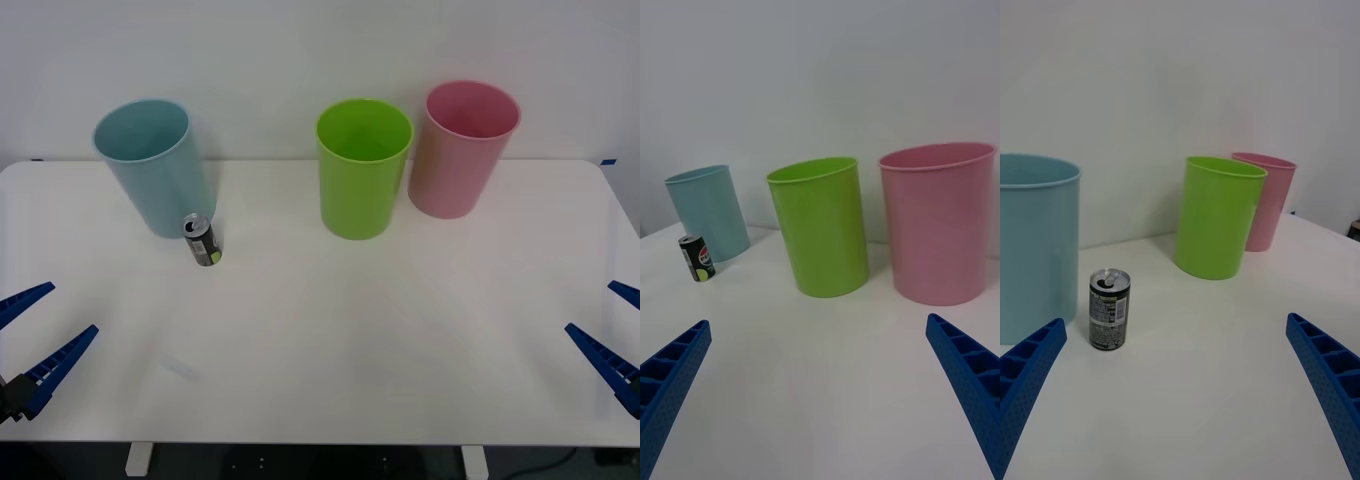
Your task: Grasp the object on the table and drop it into the matching bin: aluminum can to the light blue bin, PET bottle to the pink bin.
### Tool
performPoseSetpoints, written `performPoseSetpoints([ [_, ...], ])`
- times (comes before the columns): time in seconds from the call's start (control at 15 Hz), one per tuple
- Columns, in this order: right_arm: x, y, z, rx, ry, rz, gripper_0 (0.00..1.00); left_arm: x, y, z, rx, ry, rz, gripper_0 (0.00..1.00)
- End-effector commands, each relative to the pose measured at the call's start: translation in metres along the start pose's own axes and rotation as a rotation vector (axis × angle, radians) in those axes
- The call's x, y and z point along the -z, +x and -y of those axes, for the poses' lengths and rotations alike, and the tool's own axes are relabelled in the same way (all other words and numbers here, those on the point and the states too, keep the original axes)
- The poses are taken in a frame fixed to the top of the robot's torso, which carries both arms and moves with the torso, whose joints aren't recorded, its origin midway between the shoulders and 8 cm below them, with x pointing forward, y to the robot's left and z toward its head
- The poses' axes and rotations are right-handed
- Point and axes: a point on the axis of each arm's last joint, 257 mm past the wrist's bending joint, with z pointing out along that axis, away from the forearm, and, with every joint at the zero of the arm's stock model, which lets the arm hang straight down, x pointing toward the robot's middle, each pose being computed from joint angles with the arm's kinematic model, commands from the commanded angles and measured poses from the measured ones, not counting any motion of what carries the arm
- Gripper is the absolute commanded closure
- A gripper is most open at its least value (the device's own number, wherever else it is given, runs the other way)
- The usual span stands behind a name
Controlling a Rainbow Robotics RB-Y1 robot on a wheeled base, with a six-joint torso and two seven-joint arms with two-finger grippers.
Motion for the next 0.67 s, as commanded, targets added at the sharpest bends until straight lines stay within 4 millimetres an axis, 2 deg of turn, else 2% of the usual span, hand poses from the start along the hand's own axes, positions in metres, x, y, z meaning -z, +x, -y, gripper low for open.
performPoseSetpoints([
  [0.07, 0.000, 0.000, 0.000, 0.000, 0.000, 0.000, 0.00, 0.000, 0.000, 0.000, 0.000, 0.000, 0.000, 0.00],
  [0.13, 0.000, 0.000, 0.000, 0.000, 0.000, 0.000, 0.00, 0.005, 0.010, 0.001, 0.032, -0.018, -0.003, 0.00],
  [0.4, 0.000, 0.000, 0.000, 0.000, 0.000, 0.000, 0.00, 0.007, 0.007, 0.003, 0.045, -0.019, 0.015, 0.00],
  [0.67, 0.000, 0.000, 0.000, 0.000, 0.000, 0.000, 0.00, 0.006, 0.014, 0.002, 0.051, -0.037, 0.004, 0.00],
])
